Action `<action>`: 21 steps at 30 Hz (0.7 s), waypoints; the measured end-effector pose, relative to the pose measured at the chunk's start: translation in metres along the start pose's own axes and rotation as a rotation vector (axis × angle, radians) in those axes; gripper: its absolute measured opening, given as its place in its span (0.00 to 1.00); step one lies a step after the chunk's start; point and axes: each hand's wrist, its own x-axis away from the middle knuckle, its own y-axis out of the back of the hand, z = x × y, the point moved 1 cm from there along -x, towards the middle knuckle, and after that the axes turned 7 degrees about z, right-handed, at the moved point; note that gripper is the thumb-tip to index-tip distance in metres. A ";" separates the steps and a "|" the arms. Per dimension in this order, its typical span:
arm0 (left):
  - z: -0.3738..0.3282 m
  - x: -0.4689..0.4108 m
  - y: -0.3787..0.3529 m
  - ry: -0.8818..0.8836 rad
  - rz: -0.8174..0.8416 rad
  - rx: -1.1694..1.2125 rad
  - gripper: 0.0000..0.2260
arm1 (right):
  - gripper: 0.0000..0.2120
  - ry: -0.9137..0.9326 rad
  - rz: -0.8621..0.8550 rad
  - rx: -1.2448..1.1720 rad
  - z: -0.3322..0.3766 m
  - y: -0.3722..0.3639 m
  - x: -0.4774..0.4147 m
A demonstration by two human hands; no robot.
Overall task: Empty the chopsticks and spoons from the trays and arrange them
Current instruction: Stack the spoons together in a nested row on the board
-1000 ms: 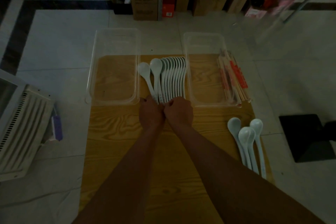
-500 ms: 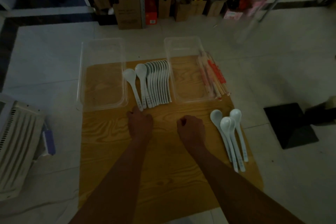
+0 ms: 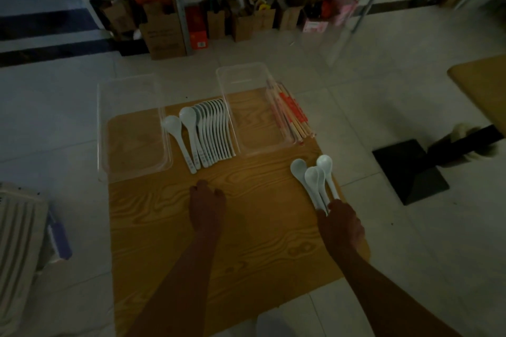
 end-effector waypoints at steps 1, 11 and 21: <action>0.001 0.001 -0.001 -0.005 0.003 0.002 0.17 | 0.12 -0.010 0.011 0.032 -0.003 -0.003 0.000; 0.019 0.000 -0.010 -0.042 0.035 -0.048 0.13 | 0.07 -0.057 0.071 -0.045 -0.006 -0.016 -0.012; 0.007 0.025 -0.024 -0.092 0.111 0.031 0.14 | 0.05 -0.001 0.079 -0.361 -0.004 -0.015 0.031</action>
